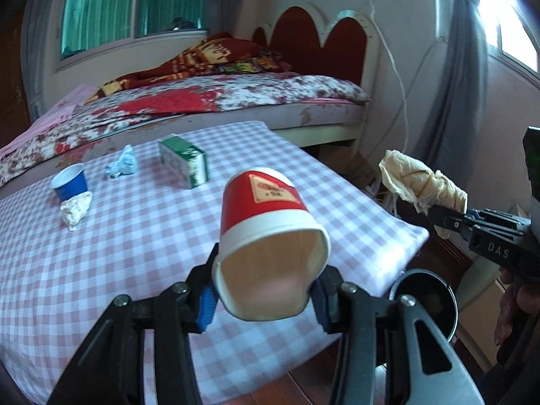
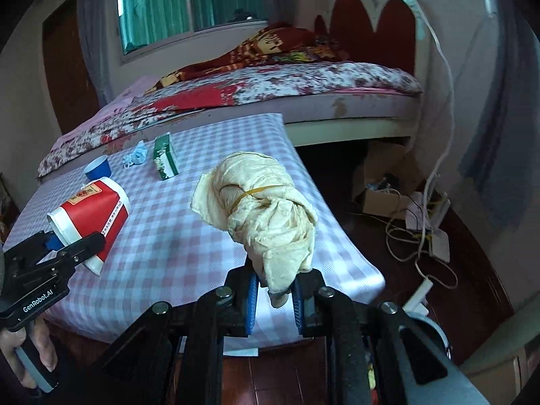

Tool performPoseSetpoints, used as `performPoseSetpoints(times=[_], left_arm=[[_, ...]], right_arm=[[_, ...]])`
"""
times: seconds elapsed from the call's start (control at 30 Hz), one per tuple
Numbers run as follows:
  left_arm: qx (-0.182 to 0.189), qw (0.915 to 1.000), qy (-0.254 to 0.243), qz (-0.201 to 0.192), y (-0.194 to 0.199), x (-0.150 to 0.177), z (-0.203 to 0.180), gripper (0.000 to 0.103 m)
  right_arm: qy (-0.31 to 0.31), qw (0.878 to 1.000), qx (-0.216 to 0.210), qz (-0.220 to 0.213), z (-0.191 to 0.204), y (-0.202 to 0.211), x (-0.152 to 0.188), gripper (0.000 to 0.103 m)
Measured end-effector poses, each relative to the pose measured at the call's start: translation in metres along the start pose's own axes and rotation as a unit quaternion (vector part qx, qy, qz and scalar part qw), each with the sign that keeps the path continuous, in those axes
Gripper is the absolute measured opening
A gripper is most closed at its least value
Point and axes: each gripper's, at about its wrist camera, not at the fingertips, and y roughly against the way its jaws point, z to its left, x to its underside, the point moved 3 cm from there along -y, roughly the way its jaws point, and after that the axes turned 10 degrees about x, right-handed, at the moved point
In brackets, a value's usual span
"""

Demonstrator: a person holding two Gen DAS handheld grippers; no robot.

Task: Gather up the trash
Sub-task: 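Carry both items over the black bucket and open both tools to drop them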

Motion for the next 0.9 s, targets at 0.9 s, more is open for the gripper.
performPoseSetpoints(times=[0.9], left_arm=[[0.118, 0.9860, -0.105, 0.053, -0.043, 0.028, -0.158, 0.047]], right_arm=[[-0.090, 0.991, 0.092, 0.025, -0.139, 0.047, 0.082, 0.018]])
